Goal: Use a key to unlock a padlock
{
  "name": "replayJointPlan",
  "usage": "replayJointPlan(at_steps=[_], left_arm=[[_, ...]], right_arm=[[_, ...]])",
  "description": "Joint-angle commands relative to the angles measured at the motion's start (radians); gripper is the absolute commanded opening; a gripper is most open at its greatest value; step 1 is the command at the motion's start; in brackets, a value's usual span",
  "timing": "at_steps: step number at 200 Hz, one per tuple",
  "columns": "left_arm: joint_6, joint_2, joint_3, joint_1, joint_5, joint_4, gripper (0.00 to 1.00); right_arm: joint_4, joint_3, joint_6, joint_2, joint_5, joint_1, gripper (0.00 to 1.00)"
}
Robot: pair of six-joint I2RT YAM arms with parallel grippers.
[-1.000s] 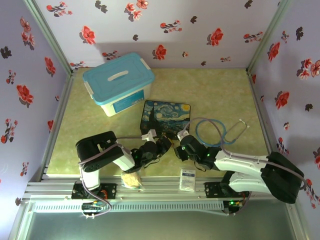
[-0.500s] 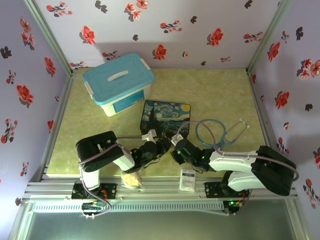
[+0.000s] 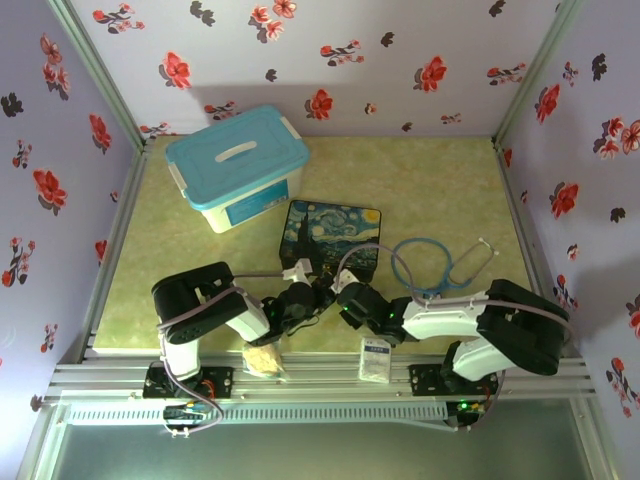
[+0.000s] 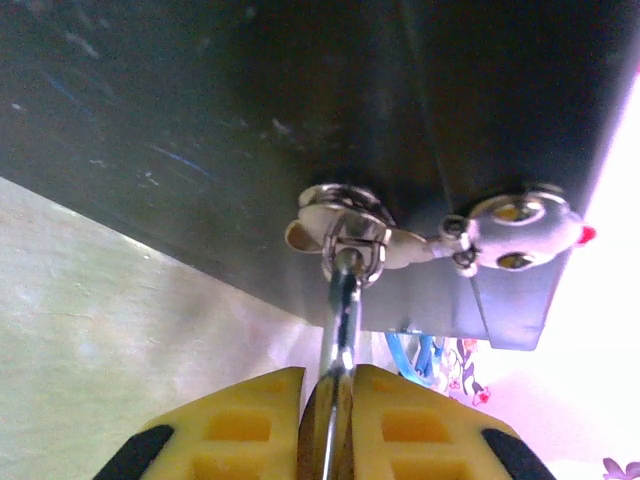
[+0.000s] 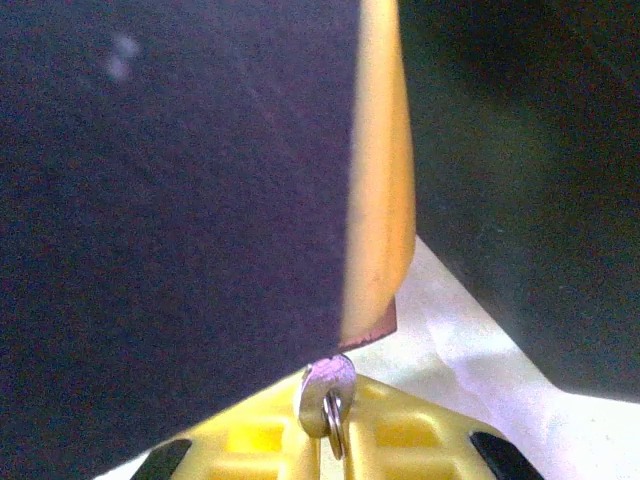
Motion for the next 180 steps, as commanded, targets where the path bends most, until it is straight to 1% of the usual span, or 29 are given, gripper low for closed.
replayJointPlan(at_steps=[1,25,35,65,79,89,106,133,136,140,143,151,158,162,170,180], left_arm=[[-0.032,0.016,-0.003,-0.018,0.063,-0.025,0.0],[-0.028,0.011,0.0,-0.017,0.065,-0.028,0.0],[-0.021,0.009,-0.001,-0.018,0.062,-0.032,0.0],[-0.008,0.009,-0.005,-0.018,0.062,-0.034,0.0],[-0.008,0.013,-0.008,-0.017,0.062,-0.025,0.0],[-0.005,0.01,-0.011,-0.015,0.062,-0.025,0.0],[0.002,0.003,-0.012,-0.016,0.062,-0.03,0.01],[0.018,-0.015,-0.015,-0.016,0.061,-0.043,0.05],[0.018,-0.018,-0.016,-0.016,0.061,-0.044,0.05],[0.02,-0.02,-0.017,-0.016,0.061,-0.043,0.0],[0.021,-0.023,-0.018,-0.016,0.061,-0.045,0.0],[0.024,-0.029,-0.02,-0.016,0.061,-0.052,0.0],[0.024,-0.034,-0.021,-0.016,0.06,-0.06,0.0],[0.023,-0.035,-0.021,-0.015,0.058,-0.061,0.0],[0.022,-0.039,-0.023,-0.014,0.055,-0.065,0.0],[0.021,-0.046,-0.02,-0.013,0.053,-0.08,0.0]], right_arm=[[0.108,0.03,-0.028,0.006,0.026,0.007,0.11],[0.205,-0.023,0.004,-0.023,-0.042,-0.002,0.06],[0.235,-0.044,0.021,-0.044,-0.122,-0.022,0.06],[0.297,-0.099,0.096,-0.106,-0.332,-0.13,0.05],[0.323,-0.123,0.14,-0.132,-0.451,-0.195,0.04],[0.343,-0.141,0.174,-0.142,-0.497,-0.232,0.04],[0.373,-0.147,0.209,-0.129,-0.586,-0.278,0.03],[0.429,-0.141,0.253,-0.065,-0.676,-0.301,0.01],[0.439,-0.143,0.263,-0.058,-0.691,-0.307,0.01],[0.457,-0.145,0.276,-0.048,-0.706,-0.314,0.02],[0.469,-0.146,0.284,-0.045,-0.72,-0.32,0.02],[0.473,-0.151,0.292,-0.038,-0.714,-0.327,0.05],[0.439,-0.15,0.272,-0.046,-0.673,-0.325,0.12],[0.401,-0.149,0.265,-0.059,-0.63,-0.32,0.15],[0.292,-0.133,0.236,-0.093,-0.522,-0.297,0.17],[0.161,-0.113,0.191,-0.132,-0.339,-0.246,0.25]])
